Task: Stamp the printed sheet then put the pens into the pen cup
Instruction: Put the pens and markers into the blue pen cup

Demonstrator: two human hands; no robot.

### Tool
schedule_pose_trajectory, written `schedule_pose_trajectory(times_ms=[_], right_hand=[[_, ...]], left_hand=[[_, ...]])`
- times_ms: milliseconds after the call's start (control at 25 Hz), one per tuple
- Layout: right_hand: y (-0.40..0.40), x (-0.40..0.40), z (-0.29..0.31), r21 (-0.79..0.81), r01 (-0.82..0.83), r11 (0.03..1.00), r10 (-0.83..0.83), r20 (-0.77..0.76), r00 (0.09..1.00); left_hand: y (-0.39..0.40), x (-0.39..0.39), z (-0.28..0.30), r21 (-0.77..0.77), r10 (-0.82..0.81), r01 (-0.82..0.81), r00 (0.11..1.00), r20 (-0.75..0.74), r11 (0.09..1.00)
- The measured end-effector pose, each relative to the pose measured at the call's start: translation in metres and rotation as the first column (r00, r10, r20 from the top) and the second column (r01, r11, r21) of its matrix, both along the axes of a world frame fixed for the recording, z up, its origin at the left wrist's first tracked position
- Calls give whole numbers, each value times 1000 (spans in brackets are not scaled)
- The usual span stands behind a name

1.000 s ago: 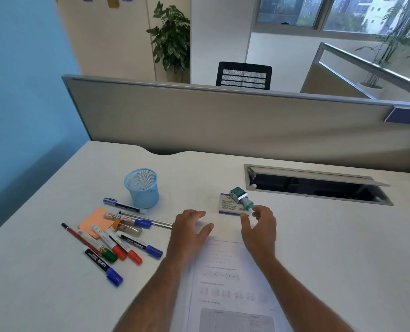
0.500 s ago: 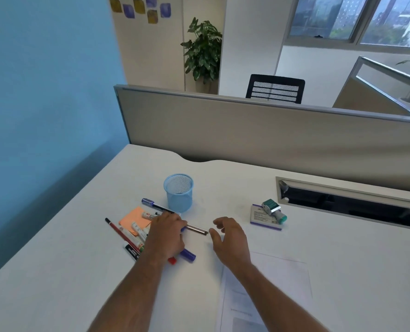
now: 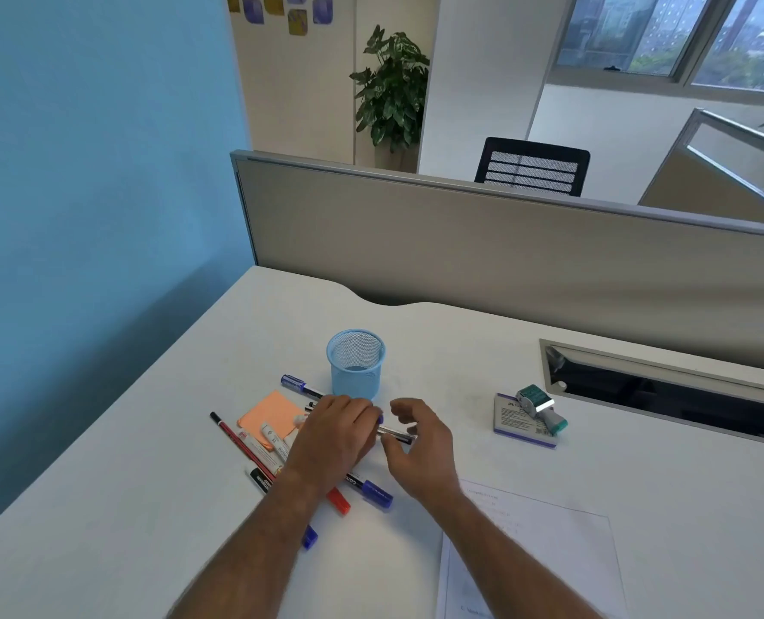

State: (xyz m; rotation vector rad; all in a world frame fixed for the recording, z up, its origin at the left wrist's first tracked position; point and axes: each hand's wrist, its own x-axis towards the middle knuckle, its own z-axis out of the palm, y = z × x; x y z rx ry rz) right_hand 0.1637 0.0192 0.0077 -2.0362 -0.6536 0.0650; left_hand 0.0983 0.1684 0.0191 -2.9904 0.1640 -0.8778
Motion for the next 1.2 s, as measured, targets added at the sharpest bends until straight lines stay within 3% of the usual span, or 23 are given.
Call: schedule_pose_trajectory(times_ms=[120,240,400,440,520,600,680,920,1080,1200], right_hand=[[6,-1,13,106,-105,989,117,-114,987],[14,-1,26,179,-146,973,163,-82,983],[18,10,51,261,-30,965,32,-5,999],[19,16,58,302,-4,953,-7,38,999],[21,31,73,371,40,928,-79,91,993],[29,44,84,399,48,916,-103,117,988],[37,53,86,373,15,928,-75,146,986],[54,58,67,170,-21,985,-11,185,983],[59,58,58,-16,-24,1000,27,221,975],[57,57,54,-59,-7,998,19,206,978]], left_hand=[[-7,6,13,-194,-22,59,982,189,979],[-14,11,27,-429,-21,127,970,242,894],[-9,12,30,-760,6,179,972,234,625],[-2,10,26,-786,34,162,974,226,597],[13,7,11,-707,19,87,990,141,702],[24,4,-1,-481,-64,35,997,-45,876],[29,5,-7,-334,-99,32,978,-184,942],[24,16,-13,-222,-58,-22,936,-346,975],[19,20,-12,-213,-19,-77,910,-415,974],[17,24,-10,-217,-2,-109,890,-456,970]])
